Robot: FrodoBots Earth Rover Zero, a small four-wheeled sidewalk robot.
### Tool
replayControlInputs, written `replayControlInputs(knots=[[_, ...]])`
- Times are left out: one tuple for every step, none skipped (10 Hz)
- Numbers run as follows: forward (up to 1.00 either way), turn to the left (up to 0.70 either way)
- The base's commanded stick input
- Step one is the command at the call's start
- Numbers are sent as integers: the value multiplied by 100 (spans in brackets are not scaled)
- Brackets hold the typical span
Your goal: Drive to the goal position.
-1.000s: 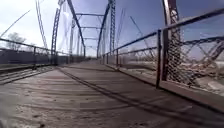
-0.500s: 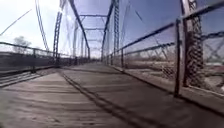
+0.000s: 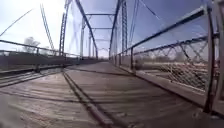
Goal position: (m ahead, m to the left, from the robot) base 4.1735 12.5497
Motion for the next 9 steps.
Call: replayControlInputs(knots=[[100,0],[100,4],[100,39],[100,40],[100,40],[100,37],[100,18],[100,0],[100,0]])
